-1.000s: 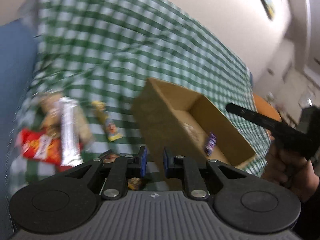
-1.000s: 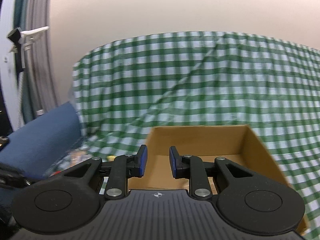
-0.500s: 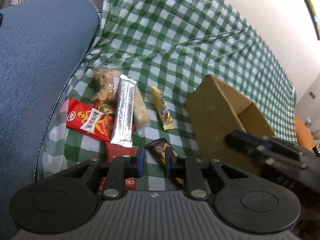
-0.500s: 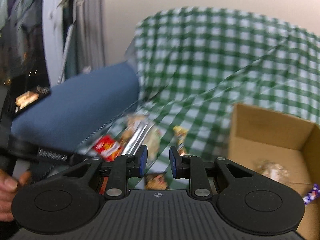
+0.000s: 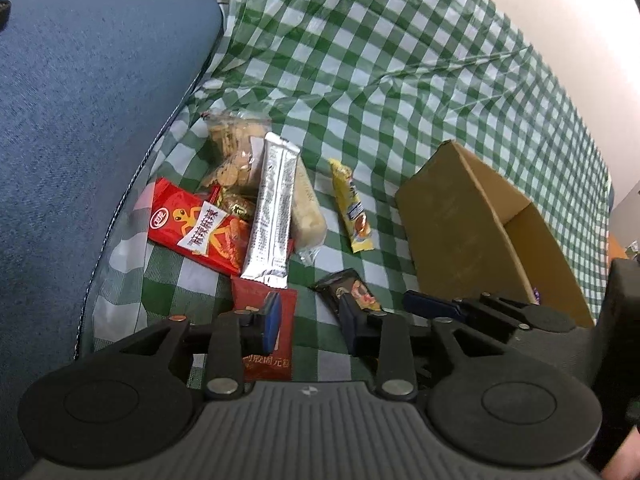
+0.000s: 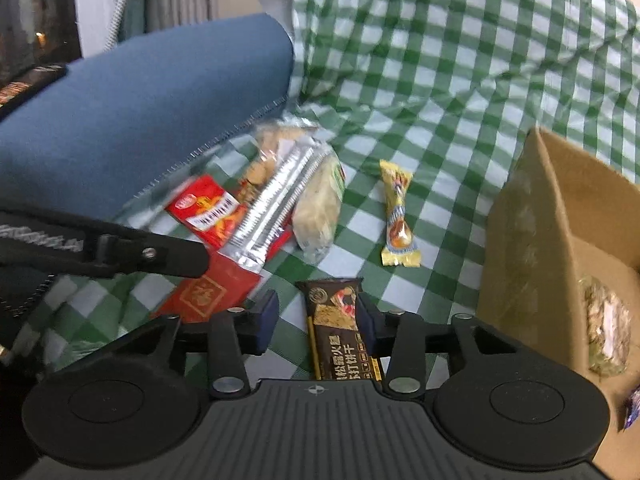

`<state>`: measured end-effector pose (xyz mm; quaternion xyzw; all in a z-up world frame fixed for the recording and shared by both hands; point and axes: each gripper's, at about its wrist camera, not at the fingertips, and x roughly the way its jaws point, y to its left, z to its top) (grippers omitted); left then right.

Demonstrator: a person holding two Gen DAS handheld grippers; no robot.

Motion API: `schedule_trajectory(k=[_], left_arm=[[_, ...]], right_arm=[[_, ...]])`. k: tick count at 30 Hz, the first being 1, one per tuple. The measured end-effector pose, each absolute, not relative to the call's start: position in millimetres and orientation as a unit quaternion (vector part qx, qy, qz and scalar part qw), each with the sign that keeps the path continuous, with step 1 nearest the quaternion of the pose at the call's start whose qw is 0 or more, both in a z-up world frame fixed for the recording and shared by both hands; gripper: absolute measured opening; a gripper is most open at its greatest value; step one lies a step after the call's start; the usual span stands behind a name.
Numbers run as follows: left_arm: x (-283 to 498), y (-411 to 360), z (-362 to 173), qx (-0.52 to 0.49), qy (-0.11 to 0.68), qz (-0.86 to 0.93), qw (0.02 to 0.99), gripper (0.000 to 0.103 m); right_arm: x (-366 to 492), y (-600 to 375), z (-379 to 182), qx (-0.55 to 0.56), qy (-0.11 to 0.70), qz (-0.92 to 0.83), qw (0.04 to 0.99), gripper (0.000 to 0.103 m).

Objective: Organize snacks
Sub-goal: 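Return both tools to the pile and grasp the dark biscuit bar with the right gripper, then grasp the red gold-character packet with the left gripper while the right gripper holds the biscuit bar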

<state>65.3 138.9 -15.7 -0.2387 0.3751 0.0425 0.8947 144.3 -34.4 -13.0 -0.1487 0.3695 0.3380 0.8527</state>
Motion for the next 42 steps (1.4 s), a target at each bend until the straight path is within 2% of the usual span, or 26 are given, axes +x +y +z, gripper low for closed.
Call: schedule_trajectory(k=[5, 10, 14, 15, 16, 24, 29, 35, 39, 42], left_arm=[[76.8, 137.0, -23.8, -0.222, 0.405, 0.071, 0.884, 0.052], [81.9, 143.3, -30.4, -0.23, 0.419, 0.083, 0.874, 0.053], [78.9, 147.6, -29.2, -0.242, 0.412, 0.082, 0.874, 0.056], [78.7, 148.2, -29.1, -0.245, 0.412, 0.083, 0.874, 0.057], [78.1, 149.0, -28.9, -0.246, 0.412, 0.083, 0.873, 0.058], [74.8, 148.2, -26.8, -0.254, 0.41, 0.082, 0.872, 0.06], [74.3, 146.4, -26.7, -0.251, 0.414, 0.08, 0.871, 0.063], [83.6, 134.5, -30.7, -0.215, 0.443, 0.081, 0.867, 0.075], [93.1, 127.5, -37.8, -0.188, 0.466, 0.094, 0.86, 0.075], [98.5, 124.8, -42.2, -0.179, 0.477, 0.097, 0.855, 0.075]], right_arm=[[156.6, -26.7, -32.2, -0.162, 0.403, 0.317, 0.843, 0.062], [167.7, -23.8, -50.7, -0.166, 0.433, 0.297, 0.835, 0.063], [174.5, -29.9, -59.0, -0.135, 0.464, 0.289, 0.826, 0.059], [174.1, -31.0, -58.6, -0.131, 0.466, 0.291, 0.825, 0.054], [172.4, -31.3, -57.0, -0.132, 0.463, 0.296, 0.825, 0.041], [135.1, -33.5, -30.9, -0.175, 0.415, 0.333, 0.828, 0.041], [98.4, -50.4, -11.0, -0.165, 0.398, 0.357, 0.829, 0.041], [76.3, -73.6, -29.0, -0.148, 0.411, 0.348, 0.83, 0.041], [78.9, -79.1, -41.7, -0.147, 0.429, 0.336, 0.826, 0.041], [83.5, -79.3, -47.6, -0.137, 0.449, 0.343, 0.814, 0.045]])
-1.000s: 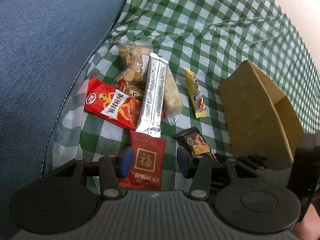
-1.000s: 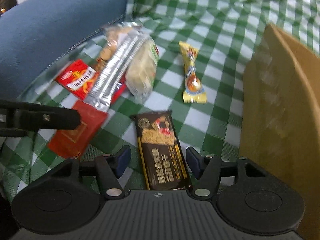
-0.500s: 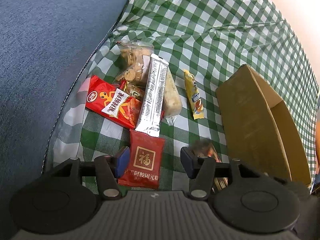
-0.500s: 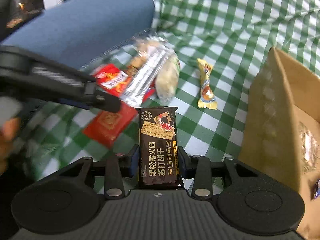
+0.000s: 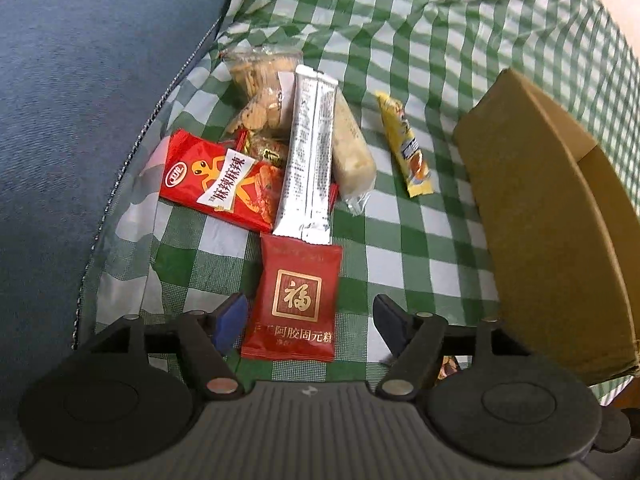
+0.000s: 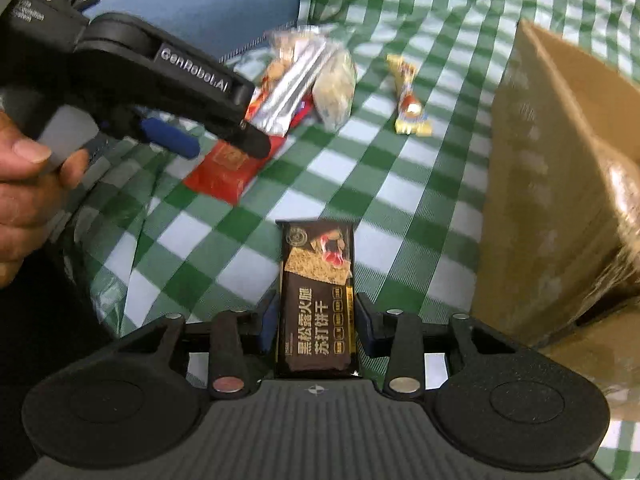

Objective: Organize snacks
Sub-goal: 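Grasp the red gold-character packet with the left gripper while the right gripper holds the biscuit bar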

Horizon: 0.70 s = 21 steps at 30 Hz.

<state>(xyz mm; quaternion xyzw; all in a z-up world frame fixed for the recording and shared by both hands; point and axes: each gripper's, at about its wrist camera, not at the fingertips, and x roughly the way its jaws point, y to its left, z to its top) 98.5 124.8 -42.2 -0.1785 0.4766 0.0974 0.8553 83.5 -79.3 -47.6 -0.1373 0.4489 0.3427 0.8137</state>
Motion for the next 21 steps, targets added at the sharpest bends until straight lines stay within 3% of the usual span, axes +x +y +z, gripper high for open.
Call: schedule_trajectory(k=[10, 12, 15, 16, 21], left_arm=[[112.8, 110.0, -53.4, -0.131, 0.505, 0.097, 0.848, 0.075], [114.5, 106.9, -54.7, -0.119, 0.505, 0.099, 0.849, 0.074], [114.7, 105.2, -54.7, -0.11, 0.505, 0.101, 0.85, 0.063], [114.5, 105.0, -54.6, -0.109, 0.505, 0.101, 0.85, 0.055], [110.5, 105.6, -50.1, -0.112, 0.494, 0.096, 0.857, 0.049]], right_arm=[[85.8, -79.6, -49.4, -0.133, 0.455, 0.343, 0.811, 0.048], [85.1, -79.2, -48.9, -0.136, 0.451, 0.342, 0.813, 0.044], [85.6, -80.6, -48.0, -0.131, 0.449, 0.343, 0.815, 0.041], [85.4, -80.9, -47.5, -0.13, 0.447, 0.343, 0.816, 0.041], [82.7, -81.4, -42.6, -0.128, 0.429, 0.344, 0.825, 0.041]])
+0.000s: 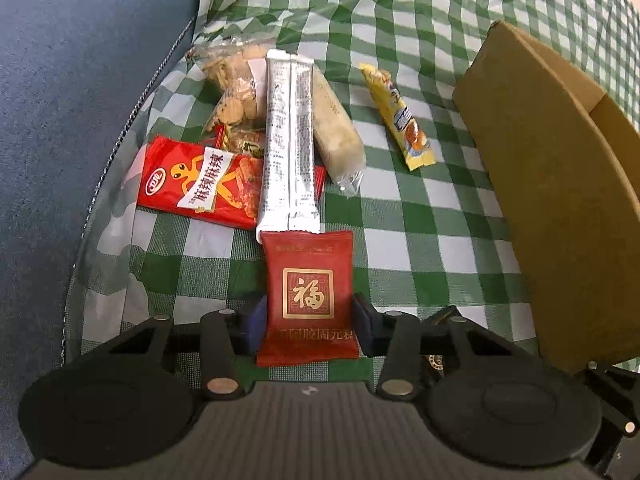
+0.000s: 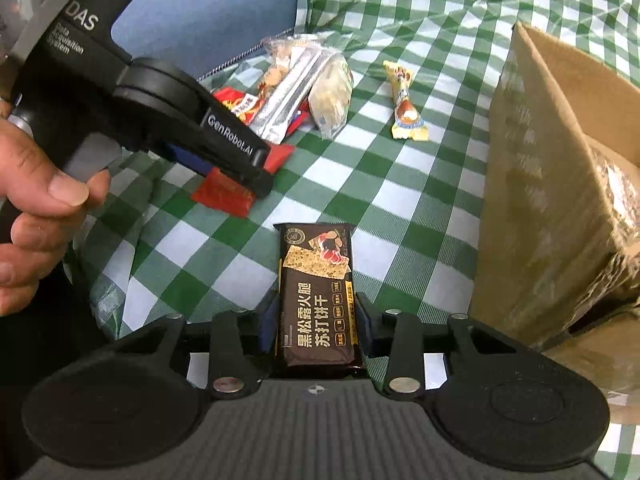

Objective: Organize snacks
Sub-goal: 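Grasp the red gold-character packet with the left gripper while the right gripper holds the biscuit bar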

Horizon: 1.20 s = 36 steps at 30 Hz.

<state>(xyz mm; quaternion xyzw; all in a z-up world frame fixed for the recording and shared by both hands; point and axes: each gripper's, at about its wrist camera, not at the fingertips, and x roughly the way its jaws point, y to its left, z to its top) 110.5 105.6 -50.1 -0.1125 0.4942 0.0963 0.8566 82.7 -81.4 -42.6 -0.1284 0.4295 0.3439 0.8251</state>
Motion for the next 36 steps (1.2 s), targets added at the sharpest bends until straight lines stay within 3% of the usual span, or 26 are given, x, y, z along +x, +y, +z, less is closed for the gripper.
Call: schedule_trajectory(k=[24, 27, 29, 32, 36], left_arm=[[111.2, 103.4, -53.9, -0.121, 0.516, 0.048, 0.847, 0.052], [110.7, 104.0, -53.3, -0.12, 0.515, 0.05, 0.847, 0.048], [110.2, 105.7, -52.8, -0.125, 0.512, 0.053, 0.848, 0.034], [108.5, 109.5, -51.2, -0.138, 0.506, 0.049, 0.85, 0.027], [107.1, 109.6, -50.7, -0.145, 0.506, 0.05, 0.849, 0.028]], right_arm=[[82.9, -77.6, -50.4, -0.138, 0.446, 0.341, 0.816, 0.042], [82.5, -78.0, -50.4, -0.139, 0.445, 0.341, 0.817, 0.041], [81.7, -77.6, -50.0, -0.139, 0.442, 0.341, 0.818, 0.041], [80.6, -78.2, -48.3, -0.139, 0.437, 0.342, 0.82, 0.041], [80.7, -79.0, -46.8, -0.135, 0.435, 0.34, 0.823, 0.041]])
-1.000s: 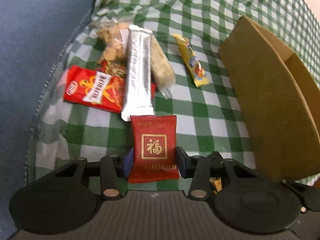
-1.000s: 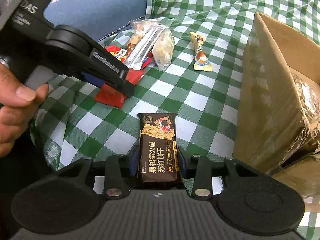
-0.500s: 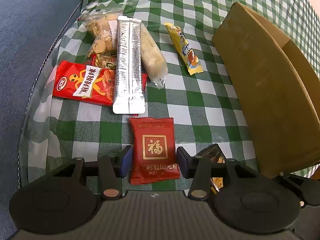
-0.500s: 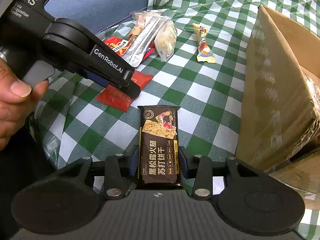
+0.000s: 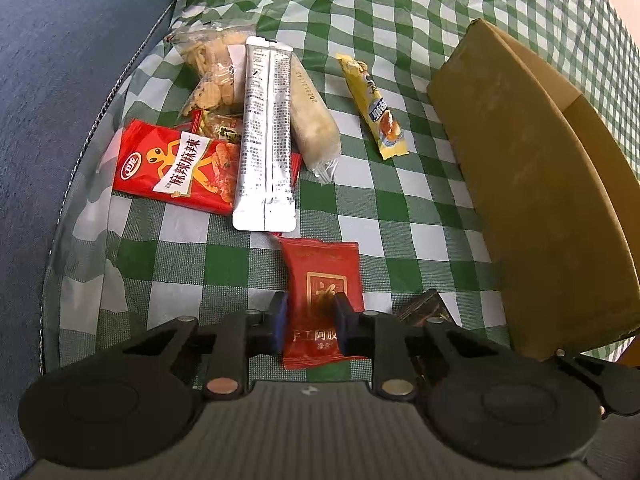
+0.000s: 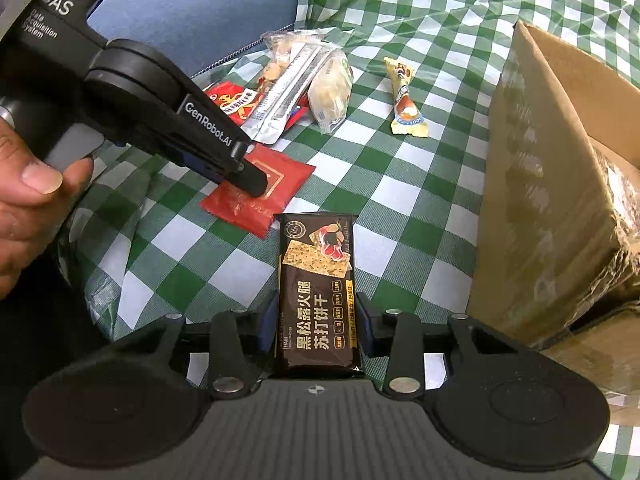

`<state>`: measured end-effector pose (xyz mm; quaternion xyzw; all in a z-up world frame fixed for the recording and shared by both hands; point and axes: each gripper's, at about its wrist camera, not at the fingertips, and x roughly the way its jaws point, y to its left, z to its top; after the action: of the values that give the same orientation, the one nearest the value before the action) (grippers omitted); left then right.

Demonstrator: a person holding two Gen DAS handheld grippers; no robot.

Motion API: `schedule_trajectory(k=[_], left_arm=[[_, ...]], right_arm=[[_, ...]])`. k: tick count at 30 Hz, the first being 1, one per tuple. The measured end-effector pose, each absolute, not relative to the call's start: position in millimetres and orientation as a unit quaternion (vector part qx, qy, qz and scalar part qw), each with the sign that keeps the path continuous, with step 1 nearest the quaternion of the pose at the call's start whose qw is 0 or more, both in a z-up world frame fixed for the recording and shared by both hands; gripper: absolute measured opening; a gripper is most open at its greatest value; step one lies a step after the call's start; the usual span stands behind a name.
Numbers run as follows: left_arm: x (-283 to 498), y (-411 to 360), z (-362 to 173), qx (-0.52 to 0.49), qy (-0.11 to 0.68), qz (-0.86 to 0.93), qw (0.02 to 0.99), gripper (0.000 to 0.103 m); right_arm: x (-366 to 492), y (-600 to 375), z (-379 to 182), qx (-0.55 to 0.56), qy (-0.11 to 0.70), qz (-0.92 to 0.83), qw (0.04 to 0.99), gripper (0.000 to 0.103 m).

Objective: Organize snacks
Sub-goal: 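Grasp the red gold-character packet with the left gripper while the right gripper holds the biscuit bar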

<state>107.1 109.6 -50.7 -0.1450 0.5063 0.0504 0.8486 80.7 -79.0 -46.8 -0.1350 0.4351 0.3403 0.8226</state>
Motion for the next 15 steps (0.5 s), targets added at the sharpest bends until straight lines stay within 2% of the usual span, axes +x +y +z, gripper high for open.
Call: schedule_trajectory(k=[1, 4, 6, 15], left_arm=[[106.5, 109.7, -50.3, -0.146, 0.505, 0.053, 0.849, 0.03], [105.0, 111.0, -48.4, -0.152, 0.497, 0.057, 0.853, 0.047], [105.2, 108.9, -47.8, -0.148, 0.495, 0.056, 0.854, 0.048], [115.5, 81.6, -51.4, -0.079, 0.497, 0.05, 0.863, 0.069]], right_arm=[[80.8, -79.0, -47.2, -0.135, 0.436, 0.34, 0.822, 0.041], [80.9, -78.5, -48.2, -0.135, 0.44, 0.34, 0.82, 0.041], [80.9, -78.2, -48.9, -0.137, 0.441, 0.34, 0.819, 0.041], [82.1, -77.9, -50.1, -0.138, 0.443, 0.34, 0.818, 0.041]])
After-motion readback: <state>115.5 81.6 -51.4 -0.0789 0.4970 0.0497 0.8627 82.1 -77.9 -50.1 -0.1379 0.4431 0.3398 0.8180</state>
